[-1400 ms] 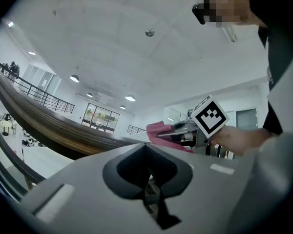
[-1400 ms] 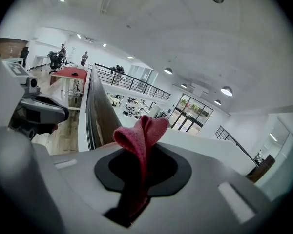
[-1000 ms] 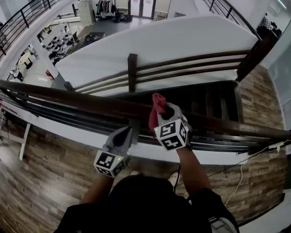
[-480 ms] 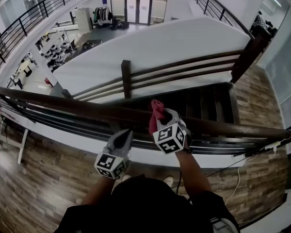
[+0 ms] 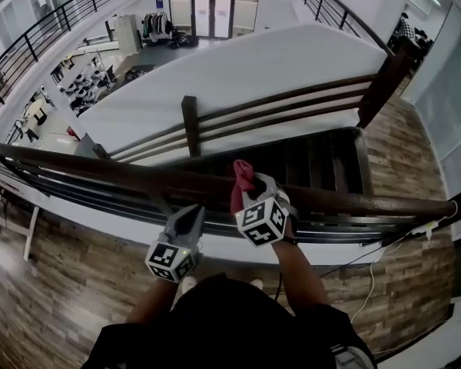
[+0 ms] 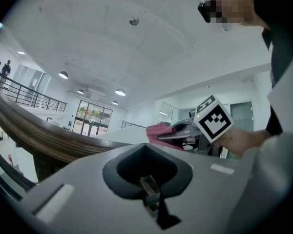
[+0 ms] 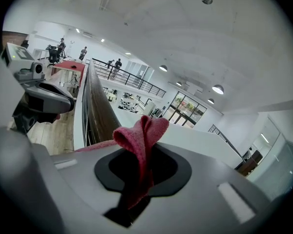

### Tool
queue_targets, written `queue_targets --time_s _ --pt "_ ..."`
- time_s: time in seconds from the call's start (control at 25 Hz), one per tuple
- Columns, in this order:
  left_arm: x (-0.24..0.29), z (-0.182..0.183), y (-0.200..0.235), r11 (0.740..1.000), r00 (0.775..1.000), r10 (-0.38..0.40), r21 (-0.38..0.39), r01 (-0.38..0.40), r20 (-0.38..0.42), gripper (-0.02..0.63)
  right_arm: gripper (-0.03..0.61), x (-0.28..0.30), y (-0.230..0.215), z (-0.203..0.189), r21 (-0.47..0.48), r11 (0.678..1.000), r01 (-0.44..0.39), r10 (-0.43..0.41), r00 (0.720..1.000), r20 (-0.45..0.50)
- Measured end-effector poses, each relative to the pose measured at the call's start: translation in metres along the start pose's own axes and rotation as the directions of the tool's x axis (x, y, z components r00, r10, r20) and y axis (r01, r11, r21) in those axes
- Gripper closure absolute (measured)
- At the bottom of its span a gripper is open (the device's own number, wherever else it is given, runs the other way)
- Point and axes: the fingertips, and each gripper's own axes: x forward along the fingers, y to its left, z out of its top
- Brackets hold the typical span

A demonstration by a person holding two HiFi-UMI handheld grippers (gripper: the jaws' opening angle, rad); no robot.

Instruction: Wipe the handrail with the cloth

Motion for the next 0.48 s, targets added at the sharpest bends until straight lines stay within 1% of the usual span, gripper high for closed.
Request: queue_targets --time_s 0.24,0.48 --pt "0.016 -0.008 -0.024 1.0 1.0 -0.02 -0.02 0.02 0.004 0.615 0.525 -0.014 -0.017 -0.02 -0.001 1.0 0.009 -0.009 1.0 0.003" --pt "0.036 -0.007 -0.053 0.997 0.998 -0.069 -0.019 0.069 0.004 0.615 0.525 -0.034 -0.042 -0.045 0.006 0.998 0.059 -0.059 0.998 -0.017"
